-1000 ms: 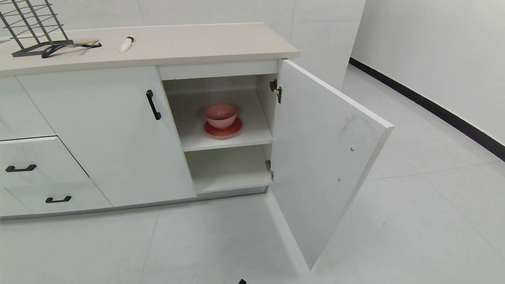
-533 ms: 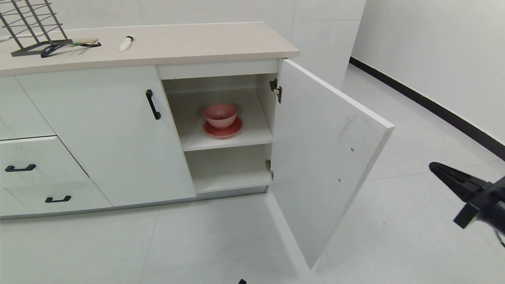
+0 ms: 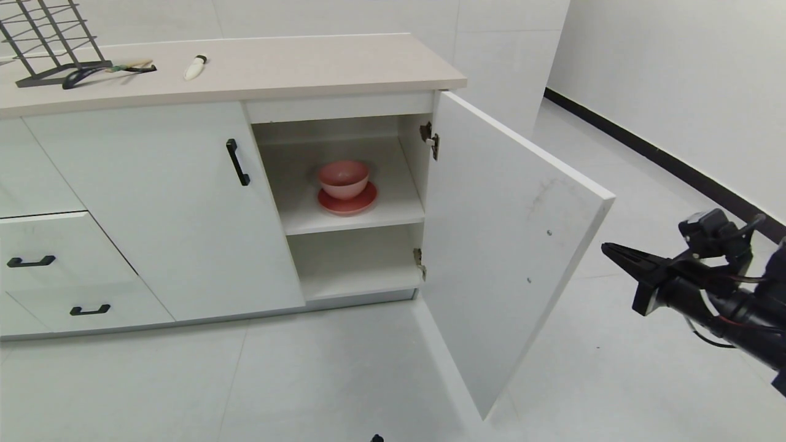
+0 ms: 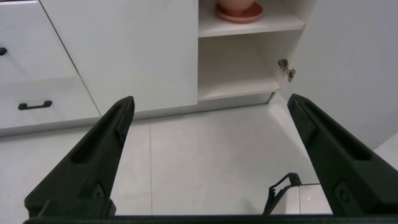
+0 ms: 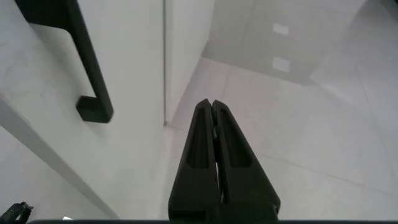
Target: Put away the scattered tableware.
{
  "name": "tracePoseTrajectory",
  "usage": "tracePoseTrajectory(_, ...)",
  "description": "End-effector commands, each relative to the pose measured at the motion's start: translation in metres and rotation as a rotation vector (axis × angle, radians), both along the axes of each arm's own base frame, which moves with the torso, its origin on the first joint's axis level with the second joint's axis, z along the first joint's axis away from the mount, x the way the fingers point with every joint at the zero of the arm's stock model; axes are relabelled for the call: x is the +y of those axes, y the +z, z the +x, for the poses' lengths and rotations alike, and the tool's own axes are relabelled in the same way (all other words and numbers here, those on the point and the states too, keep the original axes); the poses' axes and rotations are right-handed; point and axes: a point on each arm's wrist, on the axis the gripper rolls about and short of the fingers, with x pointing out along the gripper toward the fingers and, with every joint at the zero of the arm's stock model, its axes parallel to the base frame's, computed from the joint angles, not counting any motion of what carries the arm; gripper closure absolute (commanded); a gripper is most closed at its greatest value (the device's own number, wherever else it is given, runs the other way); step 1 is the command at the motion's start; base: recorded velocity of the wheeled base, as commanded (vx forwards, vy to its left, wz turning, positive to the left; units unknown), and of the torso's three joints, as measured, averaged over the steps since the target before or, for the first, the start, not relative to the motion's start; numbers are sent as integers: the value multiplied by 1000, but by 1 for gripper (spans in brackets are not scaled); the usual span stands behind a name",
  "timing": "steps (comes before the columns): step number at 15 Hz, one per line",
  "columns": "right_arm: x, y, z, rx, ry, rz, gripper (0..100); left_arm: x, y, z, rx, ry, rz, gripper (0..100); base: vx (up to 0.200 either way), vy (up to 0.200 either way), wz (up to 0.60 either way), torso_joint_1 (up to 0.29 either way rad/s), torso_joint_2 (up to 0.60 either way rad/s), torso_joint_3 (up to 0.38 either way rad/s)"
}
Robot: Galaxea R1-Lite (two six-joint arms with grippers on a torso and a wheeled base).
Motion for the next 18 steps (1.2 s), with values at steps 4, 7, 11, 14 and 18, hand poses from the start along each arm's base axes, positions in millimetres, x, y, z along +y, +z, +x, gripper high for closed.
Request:
tracePoseTrajectory(4, 25, 1, 13, -34, 100, -20, 100, 0, 0, 0, 2, -1, 0, 0, 0, 0, 0, 0, 0, 0)
tracePoseTrajectory(7, 51, 6, 5, -53, 203, -18, 100, 0, 0, 0, 2, -1, 0, 0, 0, 0, 0, 0, 0, 0)
tracePoseTrajectory(11, 59, 12, -14, -69, 252, -14, 100, 0, 0, 0, 2, -1, 0, 0, 0, 0, 0, 0, 0, 0)
tracePoseTrajectory(14, 64, 18, -19, -92, 274, -10, 100, 0, 0, 0, 2, -1, 0, 0, 0, 0, 0, 0, 0, 0)
tracePoseTrajectory(18, 72, 19, -21, -93, 308, -6, 100, 0, 0, 0, 2, 1, 0, 0, 0, 0, 0, 0, 0, 0)
